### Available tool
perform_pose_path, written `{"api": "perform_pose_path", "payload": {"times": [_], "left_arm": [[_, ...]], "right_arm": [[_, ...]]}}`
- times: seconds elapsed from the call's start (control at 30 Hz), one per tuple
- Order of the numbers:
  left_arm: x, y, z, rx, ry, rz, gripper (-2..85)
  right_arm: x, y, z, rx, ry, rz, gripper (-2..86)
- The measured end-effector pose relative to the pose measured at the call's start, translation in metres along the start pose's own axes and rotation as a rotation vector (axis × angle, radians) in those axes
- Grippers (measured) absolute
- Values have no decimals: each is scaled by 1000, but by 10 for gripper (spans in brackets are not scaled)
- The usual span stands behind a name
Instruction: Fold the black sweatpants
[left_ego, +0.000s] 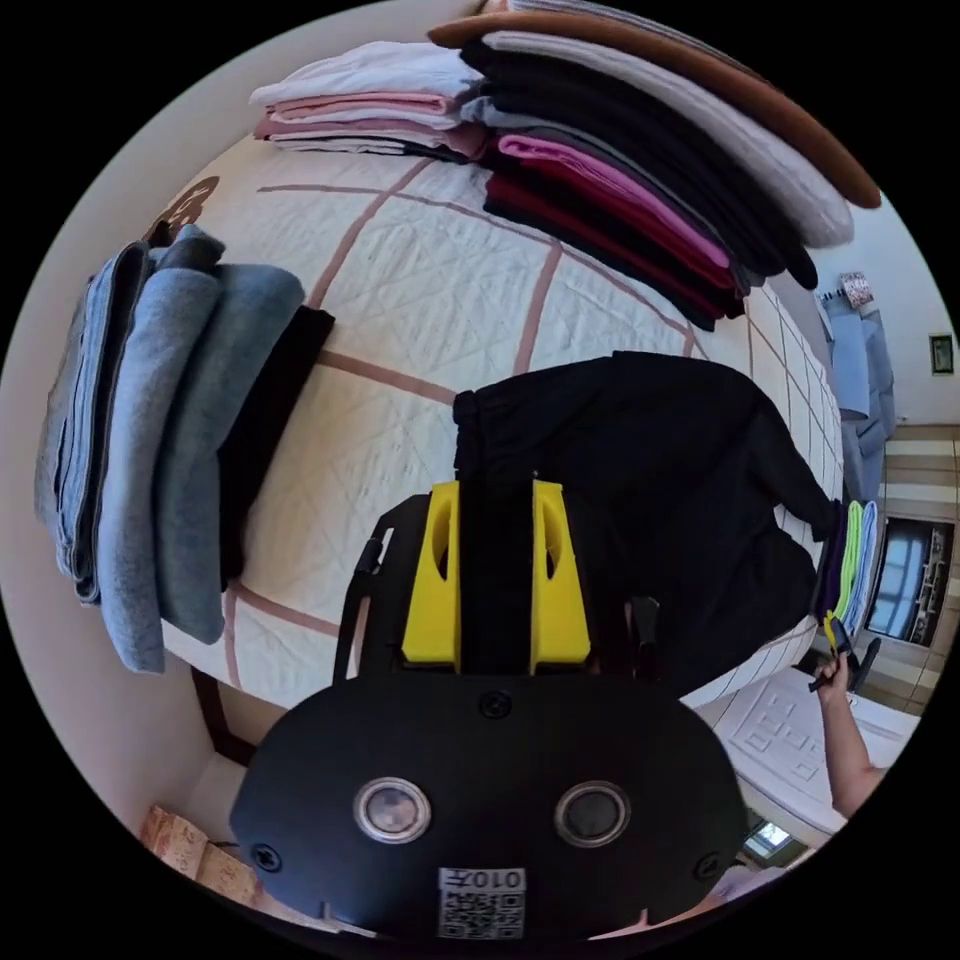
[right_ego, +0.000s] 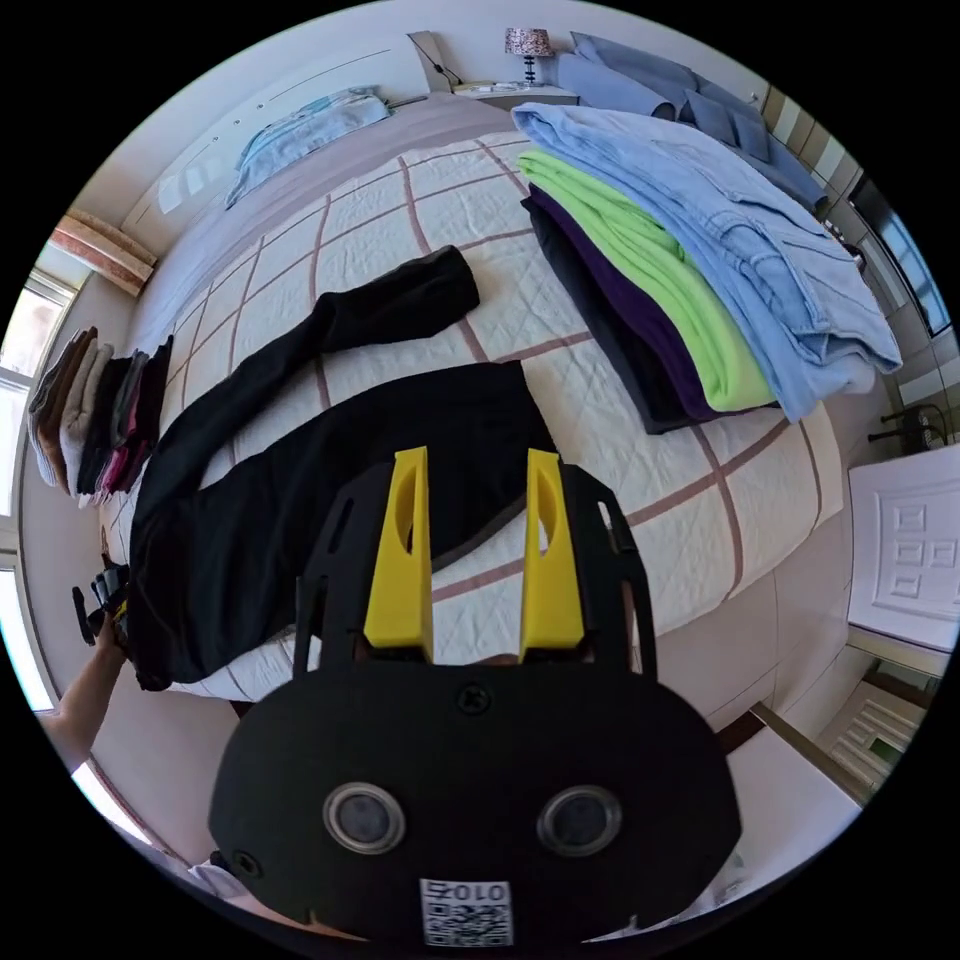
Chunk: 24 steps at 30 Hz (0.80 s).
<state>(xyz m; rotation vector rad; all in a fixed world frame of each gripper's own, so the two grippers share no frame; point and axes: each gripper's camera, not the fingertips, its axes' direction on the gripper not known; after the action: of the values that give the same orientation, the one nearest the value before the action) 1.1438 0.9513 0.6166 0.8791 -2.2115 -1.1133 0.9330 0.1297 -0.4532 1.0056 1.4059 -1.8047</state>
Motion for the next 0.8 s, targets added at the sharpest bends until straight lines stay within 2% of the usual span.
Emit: {"api": "perform_pose_path", "payload": {"times": [0.2, 0.27, 0.33, 0.47, 0.6, 0.7, 0.8], "left_arm": [[27, 6, 9, -13, -229, 17, 99], [30, 7, 7, -16, -253, 2, 93], [36, 7, -1, 9, -281, 6, 88], [44, 4, -49, 195, -288, 82, 84], [11, -12, -93, 333, -220, 19, 86], [-2, -36, -72, 180, -249, 56, 91], [-2, -42, -45, 63, -241, 129, 99]], "right_arm": [[33, -26, 42, -64, 12, 19, 147], [35, -30, 52, -88, -15, 3, 142], [29, -36, 58, -108, 50, -24, 121], [18, -47, 46, -155, 97, -89, 85], [33, -54, 9, -176, 65, -153, 79], [48, -55, 11, -246, 165, -151, 78], [54, -66, 22, -251, 162, -139, 79]]}}
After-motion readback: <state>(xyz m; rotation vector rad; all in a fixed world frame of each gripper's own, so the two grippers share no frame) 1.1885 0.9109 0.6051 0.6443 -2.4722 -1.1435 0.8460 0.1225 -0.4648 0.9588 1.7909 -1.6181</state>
